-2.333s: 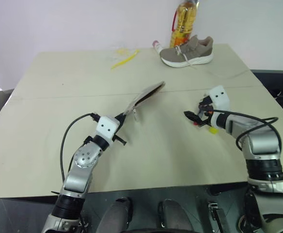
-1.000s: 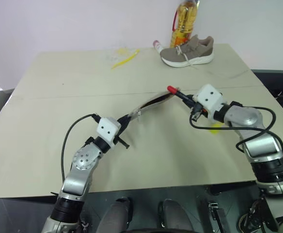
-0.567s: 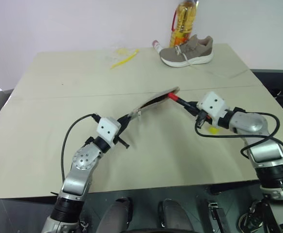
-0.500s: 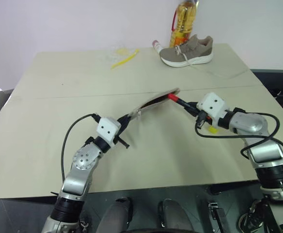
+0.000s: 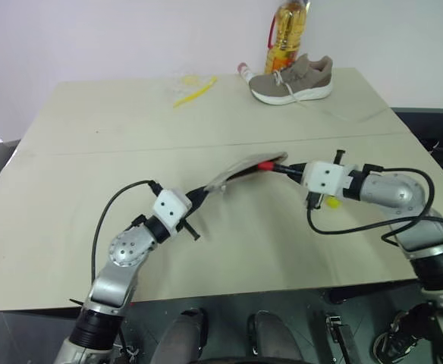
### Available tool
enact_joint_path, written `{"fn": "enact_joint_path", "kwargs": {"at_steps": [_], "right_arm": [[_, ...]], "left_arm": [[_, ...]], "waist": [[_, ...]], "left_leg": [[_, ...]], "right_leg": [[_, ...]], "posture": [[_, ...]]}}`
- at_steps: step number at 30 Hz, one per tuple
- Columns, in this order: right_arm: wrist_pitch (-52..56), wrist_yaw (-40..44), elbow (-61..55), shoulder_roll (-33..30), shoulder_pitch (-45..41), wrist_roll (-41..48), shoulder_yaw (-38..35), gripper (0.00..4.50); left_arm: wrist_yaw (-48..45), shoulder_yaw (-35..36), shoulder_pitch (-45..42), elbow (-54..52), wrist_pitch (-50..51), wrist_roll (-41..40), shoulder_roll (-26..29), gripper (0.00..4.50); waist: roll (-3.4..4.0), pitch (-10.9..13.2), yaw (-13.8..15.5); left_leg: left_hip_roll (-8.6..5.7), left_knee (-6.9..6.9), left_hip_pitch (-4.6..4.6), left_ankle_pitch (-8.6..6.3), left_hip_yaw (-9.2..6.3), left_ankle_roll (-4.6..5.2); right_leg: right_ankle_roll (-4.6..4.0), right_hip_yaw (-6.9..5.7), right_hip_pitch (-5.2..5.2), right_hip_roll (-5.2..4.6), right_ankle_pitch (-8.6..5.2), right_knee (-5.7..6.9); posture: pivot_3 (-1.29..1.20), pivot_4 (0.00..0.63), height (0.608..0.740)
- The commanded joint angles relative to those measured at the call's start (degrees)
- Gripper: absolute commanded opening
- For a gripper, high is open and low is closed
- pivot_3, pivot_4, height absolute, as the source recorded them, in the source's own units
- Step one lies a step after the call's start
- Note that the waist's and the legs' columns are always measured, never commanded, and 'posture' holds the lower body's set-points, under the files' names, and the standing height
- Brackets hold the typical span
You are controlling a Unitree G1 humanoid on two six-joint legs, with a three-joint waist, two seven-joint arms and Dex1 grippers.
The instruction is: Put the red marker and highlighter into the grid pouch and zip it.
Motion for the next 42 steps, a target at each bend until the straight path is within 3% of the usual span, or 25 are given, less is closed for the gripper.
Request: {"fn": "enact_joint_path", "kwargs": {"at_steps": [1,7,15,18,23,25,29,34,42], "right_arm": [[-8.36,1.6,-0.81,-0.55,-2.92,-3.43,2.85,0.29],[-10.46,2.29,-1.82,2.91,-5.3,-3.02,4.32,0.29],[-3.77,1.99,-1.62,3.79,-4.67,0.49,-0.72,4.32],[3.91,1.71,-1.66,3.83,-3.65,5.02,-5.7,4.32],[31.62,-3.33,2.51,4.8,-1.83,9.1,-14.1,4.32],[38.96,-7.02,3.65,6.44,-1.26,10.41,-17.13,4.42],[65.17,-21.6,3.99,14.94,-0.67,12.33,-30.37,4.42],[79.35,-27.6,-2.06,21.91,-0.41,15.09,-36.53,4.42],[84.22,-32.58,-3.67,26.5,-0.38,18.27,-39.61,4.42]], "left_arm": [[-3.59,0.15,-0.29,-2.79,-1.03,-2.23,1.91,0.0],[-6.12,0.5,-0.7,-3.34,0.06,-3.76,3.22,0.0],[-4.06,1.44,0.09,-4.03,1.54,-4.56,1.89,0.0],[-2.65,1.25,-0.17,-3.94,2.07,-4.52,0.47,0.0],[-0.09,0.67,-1.9,-2.1,2.37,-3.66,-2.64,0.0],[0.11,0.35,-2.4,-1.31,2.21,-3.31,-3.2,0.0],[2.23,-0.23,-4.43,3.04,-0.4,-0.91,-5.15,0.0],[0.56,-0.82,-4.81,4.7,-1.61,-1.49,-5.62,0.0],[-0.1,-0.98,-5.44,6.07,-2.63,-1.6,-5.78,0.0]], "waist": [[0.0,0.0,0.01],[-0.01,0.0,0.11],[-0.02,0.0,0.15],[-0.02,0.0,0.16],[-0.03,-0.01,0.31],[-0.04,-0.01,0.25],[-0.01,-0.04,0.16],[0.11,-0.09,0.08],[0.08,-0.12,0.15]], "left_leg": [[0.0,0.0,0.01,0.0,0.0,0.0],[-0.01,0.02,0.0,0.0,-0.01,0.0],[-0.03,0.02,0.0,0.0,-0.02,0.0],[-0.02,0.02,0.0,0.0,-0.03,0.0],[-0.05,0.07,-0.01,0.0,-0.04,0.01],[-0.05,0.07,-0.01,0.0,-0.04,0.01],[-0.03,0.04,-0.03,0.0,-0.03,0.01],[-0.03,0.02,-0.05,0.0,-0.01,0.01],[-0.05,0.07,-0.03,0.0,-0.02,0.01]], "right_leg": [[0.0,0.0,0.02,0.0,0.0,0.0],[-0.01,0.03,0.03,-0.03,0.0,-0.01],[-0.02,0.04,0.04,-0.04,-0.01,-0.01],[-0.02,0.04,0.03,-0.04,0.0,0.0],[-0.03,0.04,0.07,-0.06,0.0,-0.01],[-0.07,0.03,0.06,-0.06,-0.02,0.0],[-0.03,0.04,0.0,-0.04,0.0,0.04],[-0.01,0.07,-0.07,-0.04,0.02,0.06],[-0.02,0.04,0.02,-0.04,0.01,0.06]], "posture": [[0.0,0.15,0.74],[0.0,0.15,0.74],[0.0,0.15,0.74],[0.0,0.15,0.74],[0.0,0.15,0.74],[0.0,0.15,0.74],[0.0,0.15,0.74],[0.0,0.15,0.74],[0.0,0.15,0.74]]}}
